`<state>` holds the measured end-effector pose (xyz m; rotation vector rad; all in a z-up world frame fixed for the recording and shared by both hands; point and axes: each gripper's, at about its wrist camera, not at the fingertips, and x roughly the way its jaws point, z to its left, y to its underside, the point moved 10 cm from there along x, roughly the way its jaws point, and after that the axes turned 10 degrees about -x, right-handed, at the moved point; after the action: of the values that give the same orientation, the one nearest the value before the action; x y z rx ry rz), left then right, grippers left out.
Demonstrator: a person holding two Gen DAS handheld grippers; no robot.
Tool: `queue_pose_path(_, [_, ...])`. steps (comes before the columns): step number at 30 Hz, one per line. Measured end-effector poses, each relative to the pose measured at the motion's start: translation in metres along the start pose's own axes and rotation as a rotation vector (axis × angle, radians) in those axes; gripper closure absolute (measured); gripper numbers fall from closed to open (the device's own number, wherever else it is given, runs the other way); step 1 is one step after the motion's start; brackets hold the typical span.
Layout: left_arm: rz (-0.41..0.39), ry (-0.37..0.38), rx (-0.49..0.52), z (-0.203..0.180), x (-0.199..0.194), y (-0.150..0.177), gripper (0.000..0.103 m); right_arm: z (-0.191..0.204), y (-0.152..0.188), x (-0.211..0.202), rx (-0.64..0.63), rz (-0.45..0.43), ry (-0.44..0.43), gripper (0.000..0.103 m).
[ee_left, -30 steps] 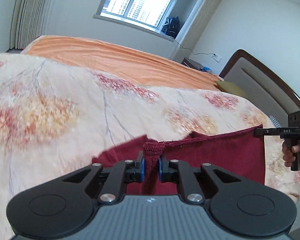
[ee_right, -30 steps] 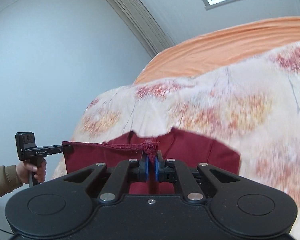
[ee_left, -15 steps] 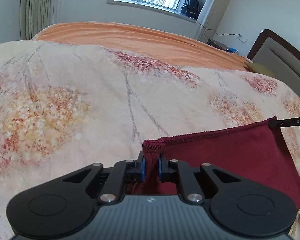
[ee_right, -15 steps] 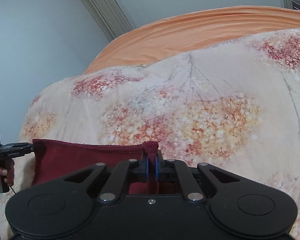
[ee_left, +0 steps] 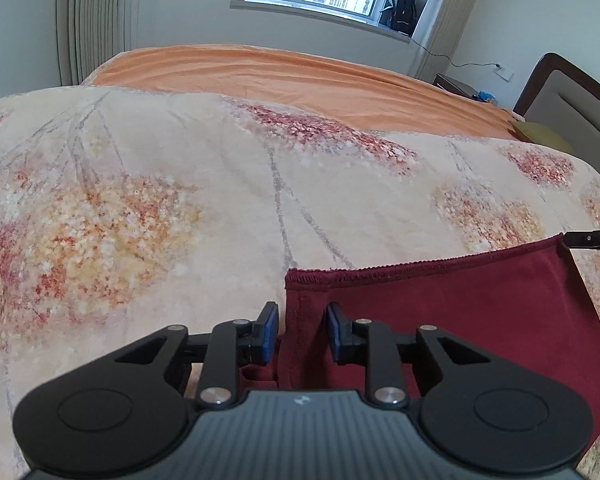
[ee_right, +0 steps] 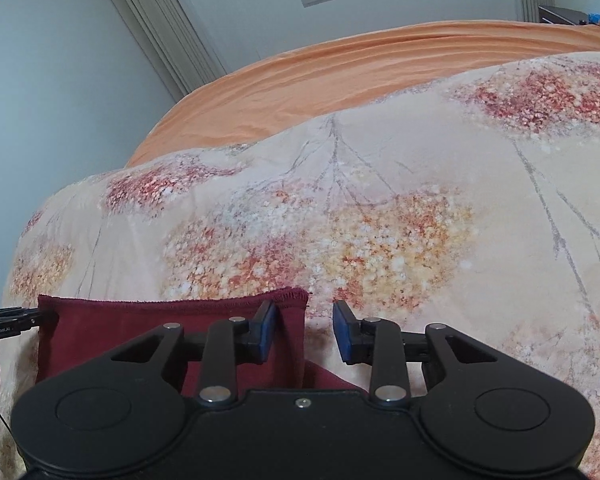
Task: Fold small clothes
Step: 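Open both grippers and release the folded sweater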
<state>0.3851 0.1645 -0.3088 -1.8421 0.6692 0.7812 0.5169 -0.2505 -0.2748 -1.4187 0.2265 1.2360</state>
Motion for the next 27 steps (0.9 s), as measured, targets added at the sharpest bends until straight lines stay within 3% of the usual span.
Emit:
queue_pose_path(7, [-0.045, 0.0, -0.06, -0.002, -0.026, 0.001, 0.071, 0.03, -0.007, -0.029, -0.032, -0.055, -0.038, 0.066])
queue_pose_path(11, [-0.105, 0.09, -0.151, -0.02, -0.059, 0.018, 0.066, 0.063, 0.004, -0.046, -0.03, -0.07, -0.123, 0.059])
queue_pose_path(14, [-0.089, 0.17, -0.106, -0.052, -0.075, 0.047, 0.06, 0.096, 0.028, -0.054, -0.026, -0.042, -0.205, 0.055])
queue_pose_path(17, [-0.013, 0.201, -0.003, -0.08, -0.073, 0.087, 0.057, 0.124, 0.06, -0.052, -0.056, 0.015, -0.245, 0.055])
queue_pose_path(22, [0.122, 0.132, 0.088, -0.076, -0.055, 0.139, 0.057, 0.147, 0.114, -0.051, -0.123, 0.113, -0.256, 0.053])
queue_pose_path(27, [0.103, 0.077, -0.016, -0.032, -0.073, 0.134, 0.057, 0.115, 0.141, -0.067, -0.187, 0.171, -0.154, 0.053])
